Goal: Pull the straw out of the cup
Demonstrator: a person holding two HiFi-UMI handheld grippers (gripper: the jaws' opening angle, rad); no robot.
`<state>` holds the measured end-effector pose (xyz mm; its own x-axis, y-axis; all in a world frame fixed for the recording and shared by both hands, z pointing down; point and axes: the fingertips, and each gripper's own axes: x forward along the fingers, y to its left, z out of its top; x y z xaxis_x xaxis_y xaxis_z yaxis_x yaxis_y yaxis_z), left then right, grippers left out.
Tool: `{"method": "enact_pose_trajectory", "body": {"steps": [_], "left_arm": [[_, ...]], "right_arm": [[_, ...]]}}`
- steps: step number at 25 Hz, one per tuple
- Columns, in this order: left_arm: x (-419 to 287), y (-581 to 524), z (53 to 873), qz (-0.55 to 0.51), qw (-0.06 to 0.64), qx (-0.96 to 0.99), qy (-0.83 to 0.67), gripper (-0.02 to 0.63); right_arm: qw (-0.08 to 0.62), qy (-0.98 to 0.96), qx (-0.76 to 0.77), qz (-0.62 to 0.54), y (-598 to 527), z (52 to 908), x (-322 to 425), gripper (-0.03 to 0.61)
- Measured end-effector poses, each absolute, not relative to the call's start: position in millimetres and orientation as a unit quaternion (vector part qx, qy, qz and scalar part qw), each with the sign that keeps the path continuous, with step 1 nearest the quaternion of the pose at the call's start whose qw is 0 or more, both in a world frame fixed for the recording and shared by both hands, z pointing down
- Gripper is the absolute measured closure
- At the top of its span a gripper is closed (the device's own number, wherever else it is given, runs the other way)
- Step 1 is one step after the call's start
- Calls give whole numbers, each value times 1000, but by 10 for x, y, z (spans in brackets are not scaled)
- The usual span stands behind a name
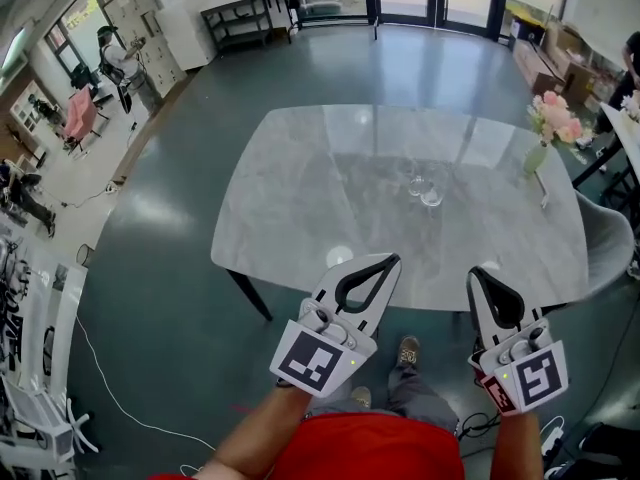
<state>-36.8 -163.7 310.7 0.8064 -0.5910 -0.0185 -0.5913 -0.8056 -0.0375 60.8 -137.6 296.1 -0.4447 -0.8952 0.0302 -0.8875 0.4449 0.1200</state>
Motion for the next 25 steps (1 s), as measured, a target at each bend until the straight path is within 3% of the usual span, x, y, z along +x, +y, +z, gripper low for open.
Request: {"method": "enact_pose_trajectory", "body": {"steps": [13, 25], "left_arm": [[-117, -2416, 3462, -40, -1, -927, 372, 606], [109, -2997, 3621, -56, -18, -911, 408, 606]], "right_arm": [[95, -870, 482, -47, -2579, 3453, 1008, 518], [195, -891, 406, -47, -3359, 4147, 930, 365]]}}
